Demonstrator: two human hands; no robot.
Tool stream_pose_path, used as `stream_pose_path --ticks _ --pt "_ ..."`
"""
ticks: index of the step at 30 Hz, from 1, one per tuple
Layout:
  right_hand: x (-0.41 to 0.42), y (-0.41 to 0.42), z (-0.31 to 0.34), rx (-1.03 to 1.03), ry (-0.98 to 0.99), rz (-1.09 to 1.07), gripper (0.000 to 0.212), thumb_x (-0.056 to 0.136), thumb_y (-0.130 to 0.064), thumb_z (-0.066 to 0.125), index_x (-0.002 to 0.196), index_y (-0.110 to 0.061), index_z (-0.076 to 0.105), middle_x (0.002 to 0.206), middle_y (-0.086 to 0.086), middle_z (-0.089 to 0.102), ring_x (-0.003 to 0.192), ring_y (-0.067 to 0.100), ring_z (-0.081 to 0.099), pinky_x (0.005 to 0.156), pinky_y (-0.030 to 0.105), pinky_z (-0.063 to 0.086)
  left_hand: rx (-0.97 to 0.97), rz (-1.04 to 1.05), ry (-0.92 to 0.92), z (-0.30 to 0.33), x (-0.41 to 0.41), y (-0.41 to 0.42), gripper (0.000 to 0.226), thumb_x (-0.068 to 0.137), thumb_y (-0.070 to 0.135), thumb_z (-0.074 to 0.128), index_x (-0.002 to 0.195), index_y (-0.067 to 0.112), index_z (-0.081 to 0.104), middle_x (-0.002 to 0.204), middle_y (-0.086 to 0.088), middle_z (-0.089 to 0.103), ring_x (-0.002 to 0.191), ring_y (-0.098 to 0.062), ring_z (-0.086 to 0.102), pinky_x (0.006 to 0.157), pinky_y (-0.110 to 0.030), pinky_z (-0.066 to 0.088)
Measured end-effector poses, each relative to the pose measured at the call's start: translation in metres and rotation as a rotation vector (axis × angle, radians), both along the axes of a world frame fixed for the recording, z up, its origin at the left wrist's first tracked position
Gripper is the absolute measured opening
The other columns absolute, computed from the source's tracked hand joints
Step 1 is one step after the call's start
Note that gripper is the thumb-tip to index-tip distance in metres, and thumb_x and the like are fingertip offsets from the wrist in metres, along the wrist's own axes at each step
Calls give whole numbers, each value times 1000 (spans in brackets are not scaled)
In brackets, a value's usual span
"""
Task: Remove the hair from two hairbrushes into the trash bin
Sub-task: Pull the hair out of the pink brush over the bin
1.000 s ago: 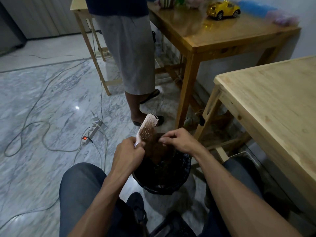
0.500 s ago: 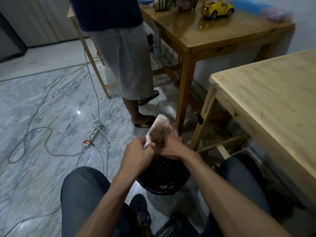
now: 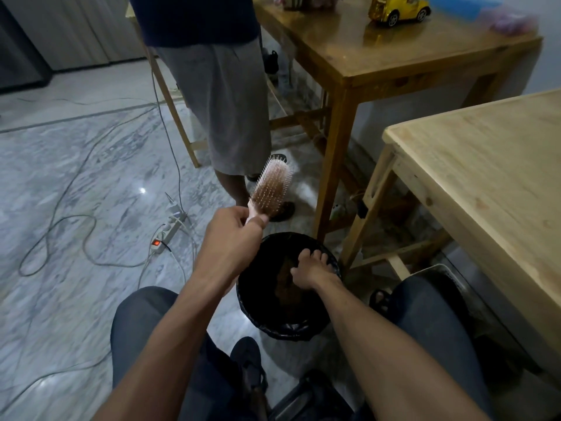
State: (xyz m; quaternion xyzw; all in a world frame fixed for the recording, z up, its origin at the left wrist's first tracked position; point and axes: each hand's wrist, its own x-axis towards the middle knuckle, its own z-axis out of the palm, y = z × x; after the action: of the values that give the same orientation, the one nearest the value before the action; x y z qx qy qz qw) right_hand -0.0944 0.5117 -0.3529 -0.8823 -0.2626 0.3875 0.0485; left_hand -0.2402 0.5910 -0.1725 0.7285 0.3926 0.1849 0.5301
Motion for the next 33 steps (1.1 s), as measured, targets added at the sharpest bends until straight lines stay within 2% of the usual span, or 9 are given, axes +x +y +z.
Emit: stream_pose_path --ticks 4,8,10,12,16,20,26,30,33 --pt "24 7 32 -100 181 72 112 82 -39 78 163 -27 2 166 19 10 150 45 17 117 56 34 12 -8 92 -21 0 5 26 81 35 59 67 13 58 52 2 43 46 -20 39 55 -40 32" --pt "38 3 79 33 383 95 121 77 -26 86 163 -35 2 166 11 21 144 39 36 102 50 52 10 -15 127 -34 0 3 24 83 33 60 66 17 60 53 1 50 48 -21 46 55 -38 36" --pt "36 2 89 206 500 60 113 77 -24 89 162 -39 17 160 6 32 138 33 47 90 46 59 28 -24 139 -37 2 1 24 86 31 61 64 20 61 51 3 52 49 -20 50 54 -35 38" --pt "28 3 85 440 553 12 72 86 -21 83 149 -20 49 135 8 58 108 25 68 75 36 63 39 -33 133 -36 4 -3 30 87 29 62 58 22 61 46 6 50 47 -20 49 52 -34 37" --pt "20 3 61 602 179 -250 12 94 -8 73 98 1 79 85 10 76 76 18 73 78 31 62 44 -45 122 -33 3 -2 23 88 30 61 69 16 64 52 0 52 47 -21 49 52 -37 36" --pt "16 -1 65 283 196 -39 40 90 2 63 123 -18 74 126 3 70 114 18 64 92 28 52 83 -46 167 -39 -9 4 19 87 30 61 75 16 66 55 -1 53 49 -20 50 53 -35 39" --pt "18 -7 101 686 810 -386 47 90 -3 42 134 -5 61 131 17 70 117 31 69 95 48 58 179 -40 285 -55 -16 -2 21 87 31 63 79 12 68 65 -10 66 58 -27 62 56 -47 53" --pt "17 -16 116 686 767 -341 43 100 -36 59 118 2 67 108 19 75 92 30 77 70 38 64 201 -12 287 -58 -15 -11 17 90 28 64 90 13 71 79 -9 71 75 -28 68 66 -42 54" --pt "10 -18 108 768 606 -327 23 96 -23 72 97 0 73 82 11 71 62 12 65 57 20 57 172 -12 288 -59 -15 -15 17 89 30 64 88 14 71 76 -8 70 74 -27 68 62 -36 49"
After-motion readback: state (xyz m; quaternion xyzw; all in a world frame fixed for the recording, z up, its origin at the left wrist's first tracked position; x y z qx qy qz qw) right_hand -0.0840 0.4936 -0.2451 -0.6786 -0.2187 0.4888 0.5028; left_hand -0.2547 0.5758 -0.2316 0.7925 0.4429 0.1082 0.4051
